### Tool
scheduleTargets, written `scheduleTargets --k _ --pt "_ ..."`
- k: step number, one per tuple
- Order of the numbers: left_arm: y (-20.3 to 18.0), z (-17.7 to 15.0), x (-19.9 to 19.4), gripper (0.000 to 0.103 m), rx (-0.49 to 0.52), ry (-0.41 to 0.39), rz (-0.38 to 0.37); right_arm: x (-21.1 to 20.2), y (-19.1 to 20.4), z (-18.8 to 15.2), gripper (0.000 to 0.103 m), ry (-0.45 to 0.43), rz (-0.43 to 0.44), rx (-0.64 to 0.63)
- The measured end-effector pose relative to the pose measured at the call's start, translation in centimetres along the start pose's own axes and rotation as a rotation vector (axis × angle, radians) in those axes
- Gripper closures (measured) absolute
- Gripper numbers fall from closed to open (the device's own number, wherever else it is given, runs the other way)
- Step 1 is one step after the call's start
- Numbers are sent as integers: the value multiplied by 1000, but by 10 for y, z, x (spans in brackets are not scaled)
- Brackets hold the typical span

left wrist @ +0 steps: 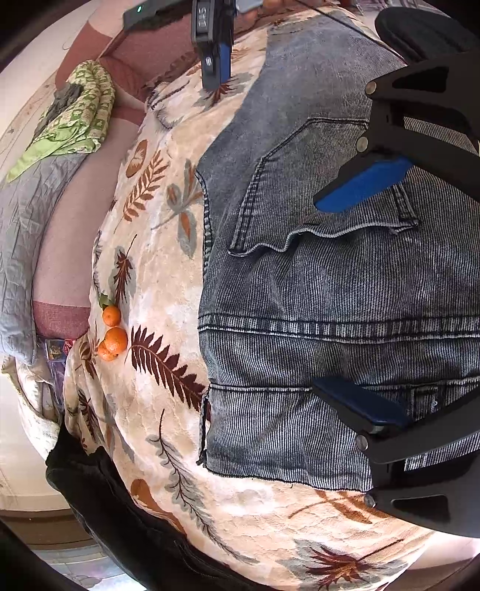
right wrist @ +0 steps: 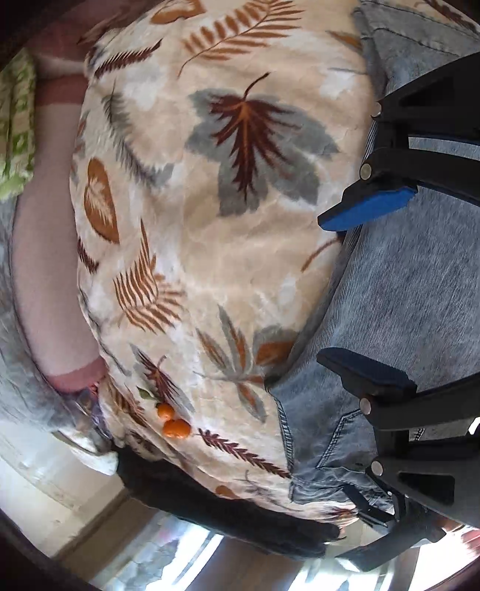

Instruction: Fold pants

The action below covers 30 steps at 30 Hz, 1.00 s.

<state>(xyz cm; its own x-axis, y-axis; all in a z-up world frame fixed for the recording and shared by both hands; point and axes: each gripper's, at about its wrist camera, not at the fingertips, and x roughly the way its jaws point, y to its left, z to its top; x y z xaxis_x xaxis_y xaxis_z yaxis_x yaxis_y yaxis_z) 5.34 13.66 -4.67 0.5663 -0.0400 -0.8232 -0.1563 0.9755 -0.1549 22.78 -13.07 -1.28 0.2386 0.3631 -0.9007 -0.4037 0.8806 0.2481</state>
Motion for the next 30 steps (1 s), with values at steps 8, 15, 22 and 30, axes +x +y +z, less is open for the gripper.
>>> scheduleTargets --k 8,15,22,30 --pt "5 0 3 12 -4 5 -22 90 81 24 63 150 -36 -237" --pt "-8 -4 10 12 81 17 52 58 134 3 98 -47 -257 -530" --pt "-12 -6 12 11 111 8 78 95 115 1 96 -81 -359 -472" --pt "-16 -6 12 11 107 6 107 -29 31 -51 21 -214 -7 -45"
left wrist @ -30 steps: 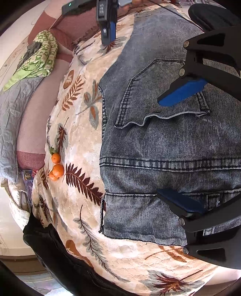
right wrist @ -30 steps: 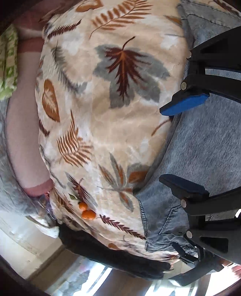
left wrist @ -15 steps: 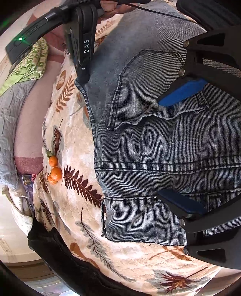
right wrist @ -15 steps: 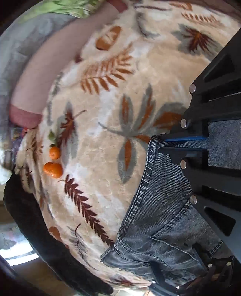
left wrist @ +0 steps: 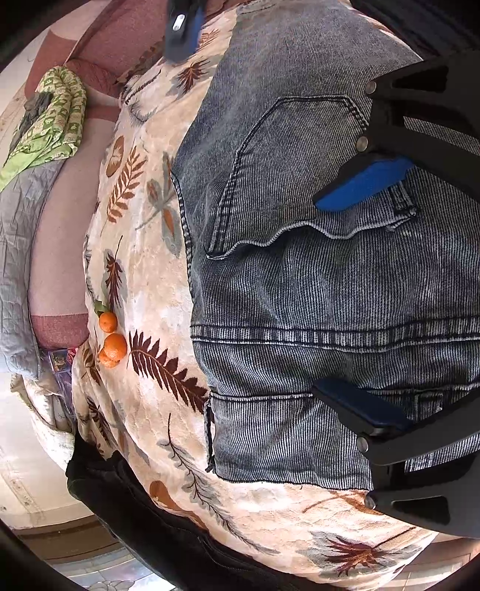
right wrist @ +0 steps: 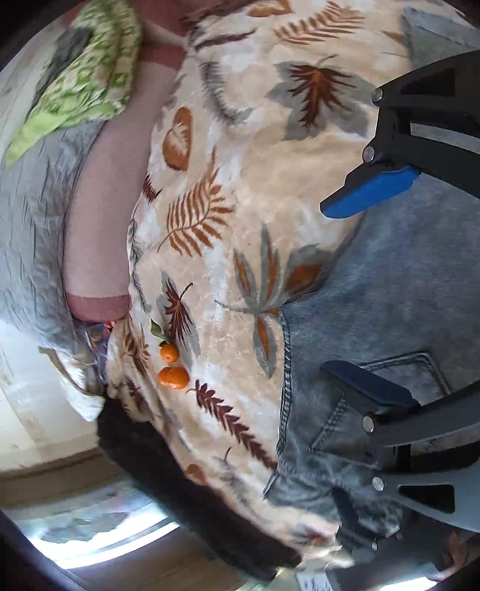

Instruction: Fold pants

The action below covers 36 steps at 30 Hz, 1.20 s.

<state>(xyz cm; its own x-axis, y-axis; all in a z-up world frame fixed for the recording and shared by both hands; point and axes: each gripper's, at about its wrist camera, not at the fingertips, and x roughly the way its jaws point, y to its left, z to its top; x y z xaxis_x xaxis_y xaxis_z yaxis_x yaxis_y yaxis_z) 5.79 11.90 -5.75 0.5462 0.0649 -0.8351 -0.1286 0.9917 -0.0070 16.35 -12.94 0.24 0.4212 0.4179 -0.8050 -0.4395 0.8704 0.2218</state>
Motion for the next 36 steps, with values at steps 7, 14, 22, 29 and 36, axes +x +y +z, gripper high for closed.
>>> scheduleTargets --k 7,14,22,29,36 --pt "0 0 1 11 -18 -9 13 -7 -185 -67 26 53 198 551" --pt "-3 1 3 11 -15 -23 37 -64 -244 -112 26 -138 448 692" --pt "-15 1 -32 11 -7 -69 48 -107 -249 -151 23 -164 461 712" --pt "-38 -15 -34 11 -11 35 0 -70 -211 -181 32 48 381 647" --pt "-57 -23 -33 11 49 53 69 -105 -202 -157 30 -52 358 599"
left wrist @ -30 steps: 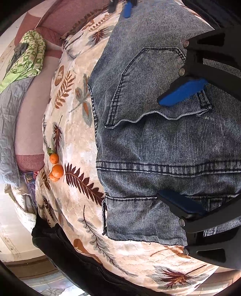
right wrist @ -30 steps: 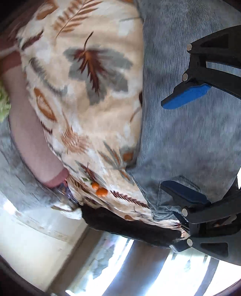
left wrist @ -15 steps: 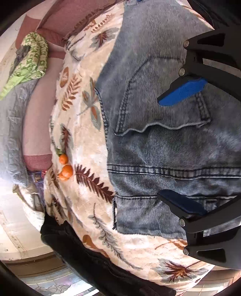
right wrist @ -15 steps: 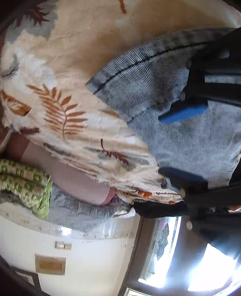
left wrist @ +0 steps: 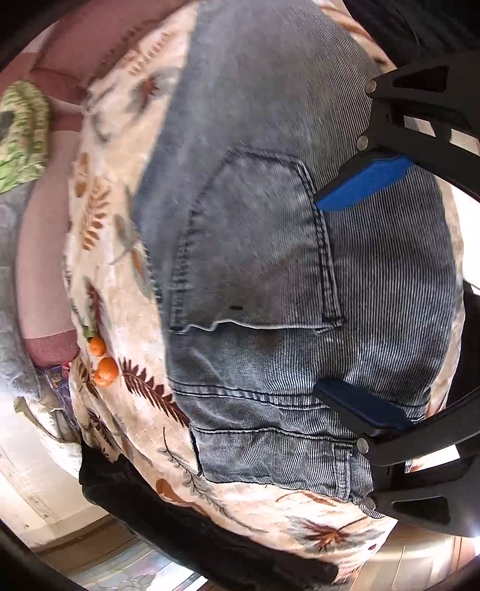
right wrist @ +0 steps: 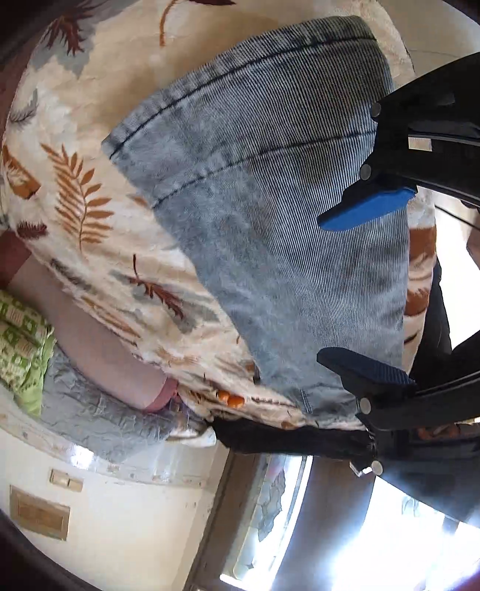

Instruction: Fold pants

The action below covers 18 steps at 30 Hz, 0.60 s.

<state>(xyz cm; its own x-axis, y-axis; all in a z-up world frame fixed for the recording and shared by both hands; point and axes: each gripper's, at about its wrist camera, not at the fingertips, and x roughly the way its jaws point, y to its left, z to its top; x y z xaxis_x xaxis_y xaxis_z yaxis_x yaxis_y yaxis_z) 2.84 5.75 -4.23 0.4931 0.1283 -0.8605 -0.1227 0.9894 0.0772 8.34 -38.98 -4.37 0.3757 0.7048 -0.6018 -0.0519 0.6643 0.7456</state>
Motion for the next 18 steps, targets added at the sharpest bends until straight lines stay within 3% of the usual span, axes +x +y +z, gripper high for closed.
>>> scheduleTargets --k 3,5,7,12,14,15,16,18 --pt "5 0 -3 11 -9 -13 7 11 -22 2 21 9 -184 -1" --pt "3 -4 19 10 17 70 31 -1 -26 1 22 -28 -148 24" --pt "5 -7 19 8 15 35 30 -6 -16 1 22 -38 -177 3" --pt "7 -5 5 8 -13 -36 -7 -13 26 -5 20 -119 -214 -191" --pt "9 -6 12 8 -22 -27 -15 -1 19 -4 12 -99 -240 -192" --pt "9 -7 16 8 -25 -25 -14 10 7 -2 9 -66 -299 -161" --pt "9 -7 17 7 -30 -37 -10 13 -6 -2 9 -32 -292 -101" --pt "4 -8 15 6 -24 -54 -1 4 -4 2 4 -70 -251 -101"
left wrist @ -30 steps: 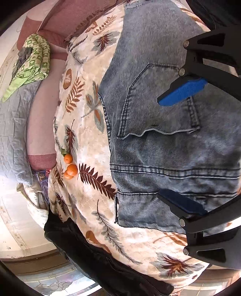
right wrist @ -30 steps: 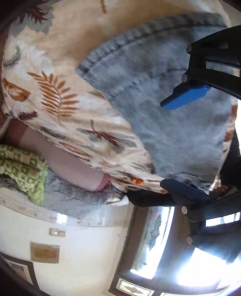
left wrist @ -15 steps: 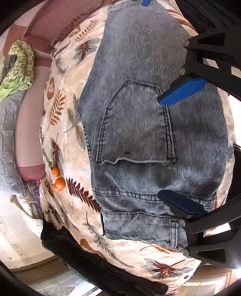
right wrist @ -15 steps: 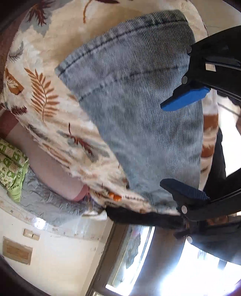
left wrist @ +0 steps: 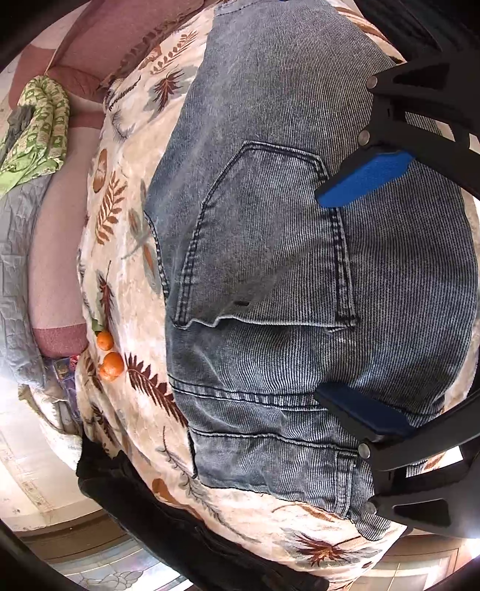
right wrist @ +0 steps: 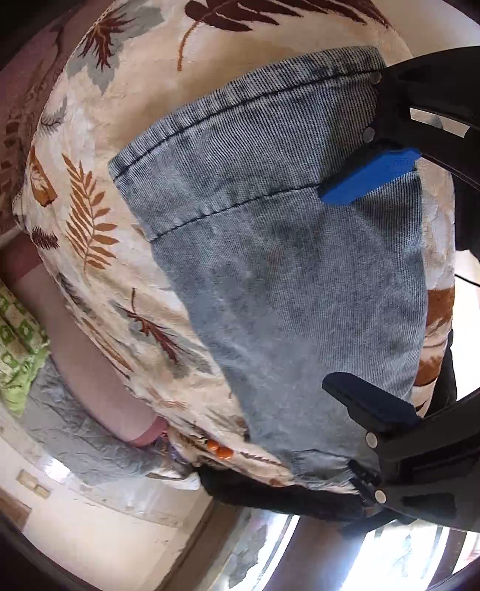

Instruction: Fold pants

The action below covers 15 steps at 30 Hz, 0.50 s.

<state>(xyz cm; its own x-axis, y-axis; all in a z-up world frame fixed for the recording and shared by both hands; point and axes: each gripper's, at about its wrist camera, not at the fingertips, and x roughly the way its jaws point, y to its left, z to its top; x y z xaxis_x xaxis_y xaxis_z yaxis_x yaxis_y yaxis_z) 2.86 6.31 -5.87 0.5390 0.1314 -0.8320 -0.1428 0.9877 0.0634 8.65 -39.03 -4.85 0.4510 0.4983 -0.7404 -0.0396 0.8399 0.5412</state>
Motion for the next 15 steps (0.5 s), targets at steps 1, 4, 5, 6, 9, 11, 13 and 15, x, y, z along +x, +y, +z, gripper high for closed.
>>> scheduleTargets --k 1,4,5,6,9,11,13,15 --pt "0 0 1 6 1 -4 0 2 -2 -1 3 7 3 6" --pt "2 -1 0 6 -13 -15 -19 2 -1 -3 3 -6 -5 6" --pt "3 -1 0 6 -14 -16 -26 2 -1 -4 3 -8 -11 5" --pt "4 -1 -1 6 -15 -18 -32 2 0 -4 3 -7 -16 4" --pt "7 -1 -2 6 -22 -17 -48 2 2 -3 1 -8 -22 11" --pt "8 -1 -3 6 -31 -15 -59 3 4 -3 1 -12 -34 25" --pt "11 -1 -4 6 -43 -15 -75 5 6 -2 1 -14 -52 38" --pt "14 -1 -5 6 -61 -15 -95 6 8 -2 1 -16 -73 51"
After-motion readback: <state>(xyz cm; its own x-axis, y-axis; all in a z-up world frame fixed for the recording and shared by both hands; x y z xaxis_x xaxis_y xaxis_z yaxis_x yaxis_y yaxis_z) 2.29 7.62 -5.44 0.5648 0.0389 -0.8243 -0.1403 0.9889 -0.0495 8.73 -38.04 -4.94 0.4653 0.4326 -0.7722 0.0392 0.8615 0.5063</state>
